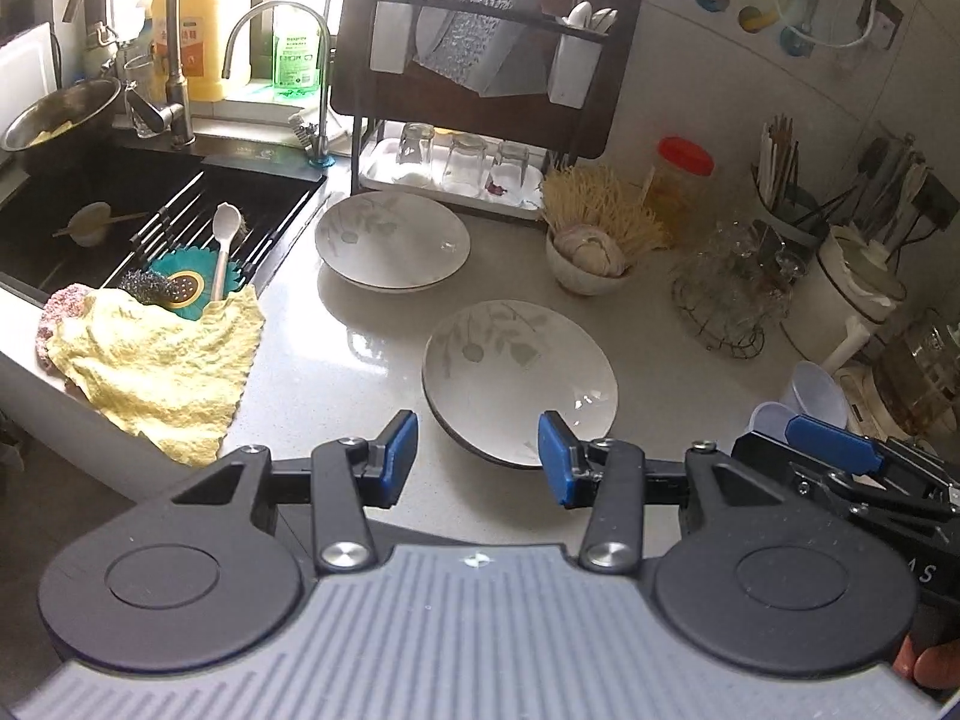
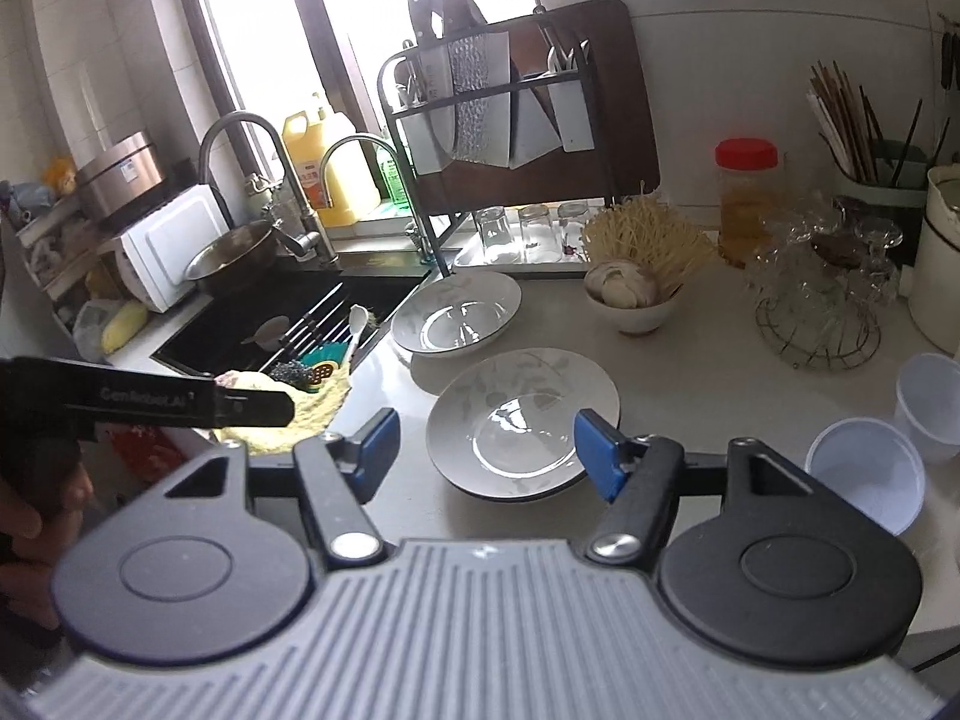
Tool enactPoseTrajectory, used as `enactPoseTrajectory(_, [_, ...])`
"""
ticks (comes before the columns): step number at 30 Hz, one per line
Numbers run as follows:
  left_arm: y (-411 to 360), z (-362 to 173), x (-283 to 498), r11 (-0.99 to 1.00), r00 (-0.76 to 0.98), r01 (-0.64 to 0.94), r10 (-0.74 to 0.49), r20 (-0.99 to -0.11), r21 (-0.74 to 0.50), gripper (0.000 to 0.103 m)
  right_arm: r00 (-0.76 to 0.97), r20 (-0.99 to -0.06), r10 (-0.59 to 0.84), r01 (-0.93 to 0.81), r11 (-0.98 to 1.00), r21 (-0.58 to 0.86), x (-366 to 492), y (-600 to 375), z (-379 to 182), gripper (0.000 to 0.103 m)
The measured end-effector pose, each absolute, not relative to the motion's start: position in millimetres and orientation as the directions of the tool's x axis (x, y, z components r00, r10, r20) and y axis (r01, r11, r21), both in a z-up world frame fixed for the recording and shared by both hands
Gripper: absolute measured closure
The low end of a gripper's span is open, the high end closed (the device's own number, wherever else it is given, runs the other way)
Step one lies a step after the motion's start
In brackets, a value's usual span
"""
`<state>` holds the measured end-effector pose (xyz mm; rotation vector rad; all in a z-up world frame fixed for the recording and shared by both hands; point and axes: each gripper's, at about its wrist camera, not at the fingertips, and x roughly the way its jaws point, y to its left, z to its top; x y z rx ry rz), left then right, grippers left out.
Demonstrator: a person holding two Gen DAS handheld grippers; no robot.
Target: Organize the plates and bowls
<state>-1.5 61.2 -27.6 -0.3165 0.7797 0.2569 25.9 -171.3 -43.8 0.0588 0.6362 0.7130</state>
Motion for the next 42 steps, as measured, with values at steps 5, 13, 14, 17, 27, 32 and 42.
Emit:
enactPoseTrajectory(5, [75.0, -26.0, 9.5, 0.921, 0.692, -0.344, 0.117, -0.713, -0.182, 0.053, 0.558, -0.517, 0.649, -0.604, 0.745, 0.283, 34.8, -161.1, -45.2, 0.016])
enactPoseTrajectory(13, [110.9, -23.4, 45.0, 0.919, 0.702, -0.336, 0.1, -0.705, -0.205, 0.053, 0.56, -0.539, 0.63, -0.575, 0.763, 0.295, 69.5, -131.5, -45.5, 0.016])
enactPoseTrajectory(14, [116.0, -23.8, 50.7, 0.919, 0.704, -0.335, 0.096, -0.704, -0.21, 0.053, 0.558, -0.541, 0.629, -0.571, 0.764, 0.3, 74.1, -128.9, -45.8, 0.016])
enactPoseTrajectory(17, [128.9, -25.3, 67.8, 0.92, 0.704, -0.326, 0.084, -0.705, -0.215, 0.052, 0.565, -0.542, 0.622, -0.56, 0.772, 0.301, 85.6, -119.7, -44.7, 0.016])
enactPoseTrajectory(27, [165.7, -37.4, 116.8, 0.93, 0.703, -0.287, 0.043, -0.71, -0.228, 0.047, 0.561, -0.566, 0.604, -0.526, 0.788, 0.32, 126.3, -85.7, -50.3, 0.016])
enactPoseTrajectory(32, [190.4, -46.4, 142.7, 0.935, 0.69, -0.263, 0.009, -0.724, -0.238, 0.045, 0.562, -0.571, 0.598, -0.5, 0.796, 0.342, 143.5, -61.5, -54.4, 0.016])
enactPoseTrajectory(42, [257.6, -63.7, 185.9, 0.937, 0.659, -0.235, -0.04, -0.751, -0.256, 0.036, 0.563, -0.602, 0.566, -0.427, 0.823, 0.375, 176.4, -9.8, -65.7, 0.017])
